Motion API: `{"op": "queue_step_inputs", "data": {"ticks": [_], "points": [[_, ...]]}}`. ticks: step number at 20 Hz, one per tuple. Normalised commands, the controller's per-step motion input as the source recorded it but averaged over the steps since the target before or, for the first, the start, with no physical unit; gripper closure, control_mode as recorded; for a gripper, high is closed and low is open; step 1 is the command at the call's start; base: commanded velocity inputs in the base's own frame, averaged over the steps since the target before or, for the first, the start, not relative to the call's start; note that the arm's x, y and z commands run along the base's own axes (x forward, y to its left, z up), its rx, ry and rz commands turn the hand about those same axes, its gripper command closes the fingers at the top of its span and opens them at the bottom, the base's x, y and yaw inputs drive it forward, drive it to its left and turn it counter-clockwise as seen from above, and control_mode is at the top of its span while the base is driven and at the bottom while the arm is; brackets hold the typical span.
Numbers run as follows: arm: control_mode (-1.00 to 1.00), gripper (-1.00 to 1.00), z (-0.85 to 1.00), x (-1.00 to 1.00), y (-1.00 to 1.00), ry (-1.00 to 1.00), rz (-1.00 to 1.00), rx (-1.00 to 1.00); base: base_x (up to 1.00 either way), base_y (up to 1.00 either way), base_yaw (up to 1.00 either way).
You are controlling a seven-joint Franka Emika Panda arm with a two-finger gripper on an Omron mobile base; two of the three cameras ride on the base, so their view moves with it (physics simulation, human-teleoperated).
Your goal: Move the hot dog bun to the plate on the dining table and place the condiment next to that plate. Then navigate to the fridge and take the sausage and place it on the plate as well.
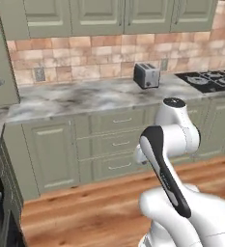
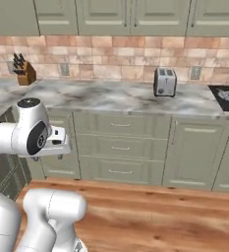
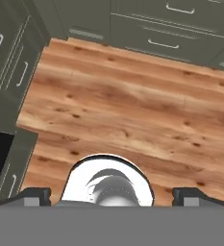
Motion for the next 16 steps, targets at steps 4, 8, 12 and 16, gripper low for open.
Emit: {"op": "queue_step_inputs", "data": {"ticks": [4,8,12,16], "points": [[1.00,-1.00,0.00,0.00,0.00,0.00,0.00,0.00,1.00,0.00,0.66],[1.00,-1.00,0.00,0.00,0.00,0.00,0.00,0.00,0.96,0.00,0.71],[1.00,-1.00,0.00,0.00,0.00,0.00,0.00,0.00,0.86,0.00,0.73],[1.00,-1.00,0.00,0.00,0.00,0.00,0.00,0.00,0.72,0.00,0.78]]}}
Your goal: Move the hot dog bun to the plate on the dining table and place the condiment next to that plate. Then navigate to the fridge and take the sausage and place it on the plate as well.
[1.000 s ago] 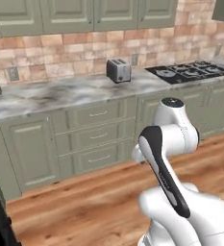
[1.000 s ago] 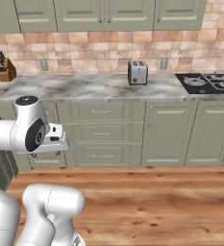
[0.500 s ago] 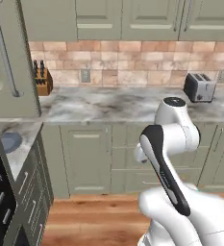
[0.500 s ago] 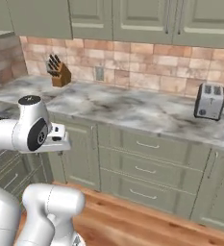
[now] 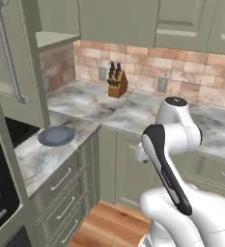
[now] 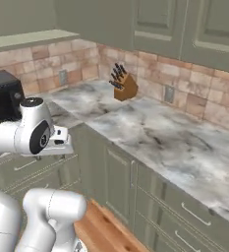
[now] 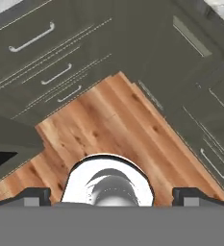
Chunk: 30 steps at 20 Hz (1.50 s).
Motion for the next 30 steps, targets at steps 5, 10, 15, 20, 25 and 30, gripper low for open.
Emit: {"op": "queue_step_inputs", "data": {"ticks": [5,10,15,20,25,30], "points": [[1.00,-1.00,0.00,0.00,0.00,0.00,0.00,0.00,0.66,0.00,0.79],[1.00,-1.00,0.00,0.00,0.00,0.00,0.00,0.00,0.68,-0.01,0.74],[1.00,-1.00,0.00,0.00,0.00,0.00,0.00,0.00,0.79,-0.10,0.67],[1.00,-1.00,0.00,0.00,0.00,0.00,0.00,0.00,0.82,-0.25,0.45],[1.00,-1.00,0.00,0.00,0.00,0.00,0.00,0.00,0.55,-0.35,0.26],[-1.00,-1.00,0.38,-0.14,0.00,-0.13,0.06,0.00,0.01,-0.06,0.05]]}}
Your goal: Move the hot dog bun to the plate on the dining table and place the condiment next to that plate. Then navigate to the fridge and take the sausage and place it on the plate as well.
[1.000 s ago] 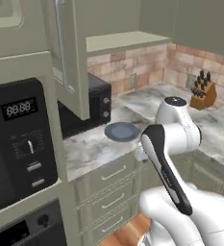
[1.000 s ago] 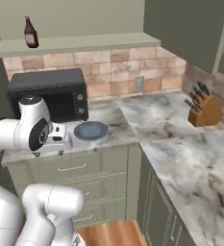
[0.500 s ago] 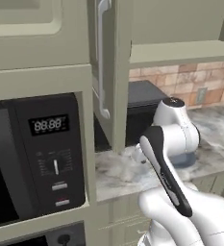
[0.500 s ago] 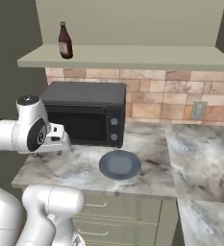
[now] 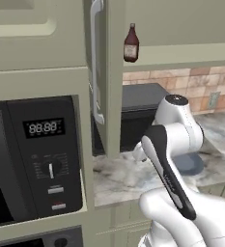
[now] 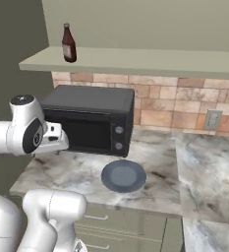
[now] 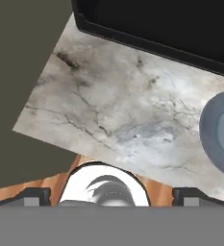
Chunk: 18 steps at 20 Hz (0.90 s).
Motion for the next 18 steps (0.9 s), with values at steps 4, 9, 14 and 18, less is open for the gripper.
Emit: {"op": "queue_step_inputs", "data": {"ticks": [4,9,14,18], "points": [[-1.00,-1.00,0.88,-0.27,-0.10,-0.49,0.06,0.00,0.00,0.00,0.00],[-1.00,-1.00,0.89,-0.07,-0.28,-0.45,0.01,0.01,0.00,0.00,0.00],[-1.00,-1.00,0.95,0.00,-0.40,-0.27,0.00,0.15,0.00,0.00,0.00],[-1.00,-1.00,1.00,0.00,-0.25,-0.14,0.00,0.28,0.00,0.00,0.00]]}}
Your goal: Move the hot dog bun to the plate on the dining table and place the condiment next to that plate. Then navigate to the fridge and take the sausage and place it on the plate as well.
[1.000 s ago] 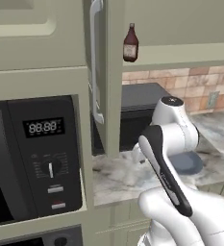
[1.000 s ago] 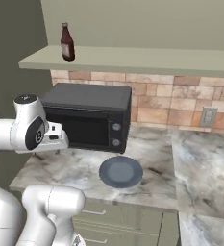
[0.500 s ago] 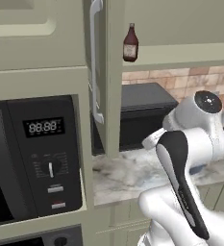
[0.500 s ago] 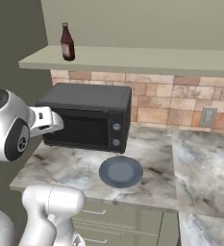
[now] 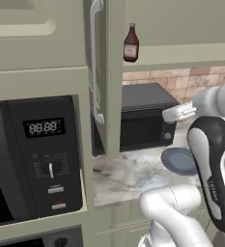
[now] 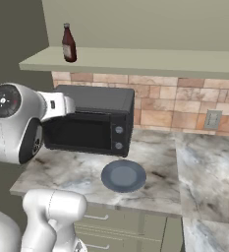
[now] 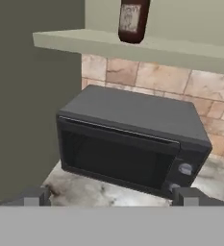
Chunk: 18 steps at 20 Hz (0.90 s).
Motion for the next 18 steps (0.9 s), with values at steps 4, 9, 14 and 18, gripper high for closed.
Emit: {"op": "queue_step_inputs", "data": {"ticks": [4,9,14,18], "points": [[-1.00,-1.00,0.97,0.10,-0.11,-0.04,0.00,0.29,0.00,0.00,0.00],[-1.00,-1.00,0.75,0.19,0.00,0.01,0.00,0.20,0.00,0.00,0.00],[-1.00,-1.00,0.60,0.44,0.00,0.09,0.02,0.08,0.00,0.00,0.00],[-1.00,-1.00,0.20,0.91,0.00,0.04,0.14,0.04,0.00,0.00,0.00]]}}
